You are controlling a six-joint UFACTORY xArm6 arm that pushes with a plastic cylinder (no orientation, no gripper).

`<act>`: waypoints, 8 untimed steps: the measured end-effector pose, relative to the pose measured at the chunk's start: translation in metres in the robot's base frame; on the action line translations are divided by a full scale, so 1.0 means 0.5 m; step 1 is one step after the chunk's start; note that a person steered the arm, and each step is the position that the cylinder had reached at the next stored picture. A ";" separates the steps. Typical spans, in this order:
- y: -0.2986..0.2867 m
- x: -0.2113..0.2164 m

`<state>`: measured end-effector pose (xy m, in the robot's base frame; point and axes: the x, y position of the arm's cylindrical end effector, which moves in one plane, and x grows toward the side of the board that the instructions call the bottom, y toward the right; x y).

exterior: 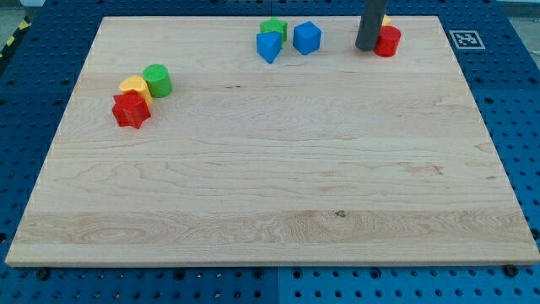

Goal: Push the blue cube parallel to the bottom of the red circle

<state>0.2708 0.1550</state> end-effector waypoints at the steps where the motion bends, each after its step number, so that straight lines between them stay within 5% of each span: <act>1: -0.015 -0.015; 3: -0.112 -0.097; 4: -0.256 -0.096; 8: -0.301 -0.006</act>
<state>0.2679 0.0043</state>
